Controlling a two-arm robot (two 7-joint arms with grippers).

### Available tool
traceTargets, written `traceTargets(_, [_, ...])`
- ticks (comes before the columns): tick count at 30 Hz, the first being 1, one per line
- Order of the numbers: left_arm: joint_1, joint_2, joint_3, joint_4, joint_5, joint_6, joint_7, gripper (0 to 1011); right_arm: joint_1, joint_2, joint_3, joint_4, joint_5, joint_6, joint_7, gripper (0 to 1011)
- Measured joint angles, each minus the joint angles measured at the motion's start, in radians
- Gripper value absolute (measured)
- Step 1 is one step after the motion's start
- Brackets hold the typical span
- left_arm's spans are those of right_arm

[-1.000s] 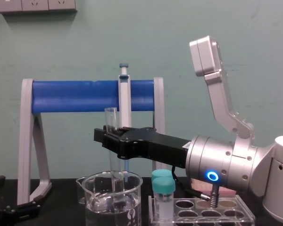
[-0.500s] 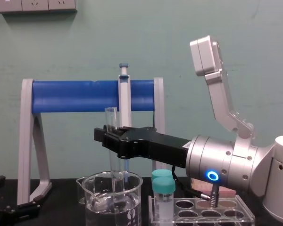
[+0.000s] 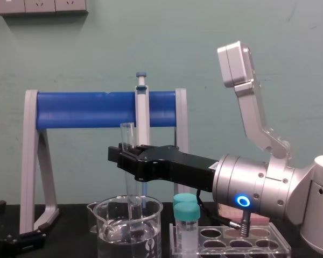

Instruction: Hold the test tube with one hand and immerse one end into the beaker, then return it to the test tube rack.

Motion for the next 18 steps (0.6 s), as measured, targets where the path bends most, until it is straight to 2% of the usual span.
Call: traceTargets(18, [0.000, 0.000, 0.000, 0.000, 0.000, 0.000, 0.000, 1000, 0.004, -0.004, 0.000, 0.008, 0.002, 0.000, 0.002, 226])
